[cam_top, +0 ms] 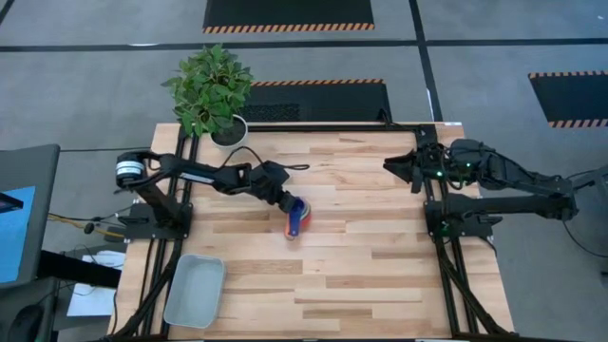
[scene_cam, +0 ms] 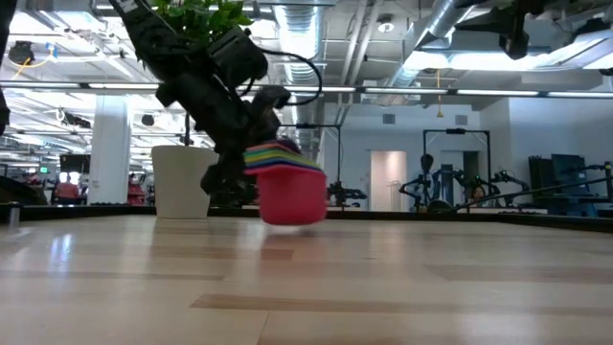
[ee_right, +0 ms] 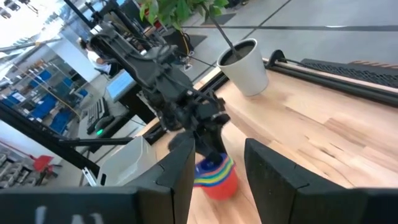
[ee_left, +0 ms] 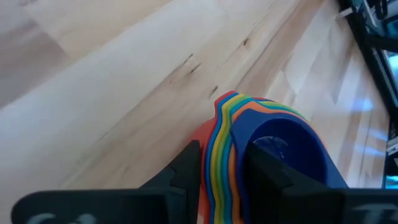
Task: Nest measuring cups in basket
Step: Put the stacked measuring cups into the gray bin
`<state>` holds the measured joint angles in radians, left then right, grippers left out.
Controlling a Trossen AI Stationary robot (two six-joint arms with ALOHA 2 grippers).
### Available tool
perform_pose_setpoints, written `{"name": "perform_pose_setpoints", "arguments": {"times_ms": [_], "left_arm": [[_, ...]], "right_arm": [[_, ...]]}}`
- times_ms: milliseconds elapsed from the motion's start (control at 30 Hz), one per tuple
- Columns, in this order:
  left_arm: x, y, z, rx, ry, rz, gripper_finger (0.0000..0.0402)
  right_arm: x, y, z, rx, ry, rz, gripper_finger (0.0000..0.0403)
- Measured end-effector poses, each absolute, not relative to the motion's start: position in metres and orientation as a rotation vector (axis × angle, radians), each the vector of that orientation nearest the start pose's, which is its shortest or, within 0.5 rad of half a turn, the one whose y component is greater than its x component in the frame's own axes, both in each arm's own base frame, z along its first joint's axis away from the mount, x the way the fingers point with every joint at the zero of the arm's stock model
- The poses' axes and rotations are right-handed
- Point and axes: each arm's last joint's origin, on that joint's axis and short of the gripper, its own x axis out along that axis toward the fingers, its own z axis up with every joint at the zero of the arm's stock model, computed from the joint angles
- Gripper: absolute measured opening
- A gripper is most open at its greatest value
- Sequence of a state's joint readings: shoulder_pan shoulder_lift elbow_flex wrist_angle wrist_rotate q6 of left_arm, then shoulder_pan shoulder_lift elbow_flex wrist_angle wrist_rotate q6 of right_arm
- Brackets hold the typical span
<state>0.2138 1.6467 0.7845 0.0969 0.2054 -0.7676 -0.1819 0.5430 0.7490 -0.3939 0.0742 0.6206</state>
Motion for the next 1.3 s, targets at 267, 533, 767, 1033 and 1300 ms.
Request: {"name": "perform_pose_setpoints", "arguments": {"times_ms": [267,533,767,1033,1300], "left_arm": [[0.297,0.059,0.171,-0.866,0.732,0.299,0.0077],[0.288,0.055,0.190,-0.891,0.725,0.247,0.0080],[0.262,0.039,0.209,-0.867,0.838,0.220,0.0081],[0.223,-0.002,0.228,-0.843,1.036,0.150,0.0080],[0.180,-0.041,0.244,-0.820,1.183,0.112,0.0081]], "right_arm": [[0.114,-0.023,0.330,0.622,0.109,-0.309,0.0158],[0.116,-0.024,0.329,0.626,0.118,-0.313,0.0152],[0.126,-0.024,0.327,0.632,0.139,-0.306,0.0155],[0.144,-0.026,0.327,0.632,0.126,-0.298,0.0149],[0.161,-0.029,0.324,0.633,0.128,-0.297,0.0157]]}}
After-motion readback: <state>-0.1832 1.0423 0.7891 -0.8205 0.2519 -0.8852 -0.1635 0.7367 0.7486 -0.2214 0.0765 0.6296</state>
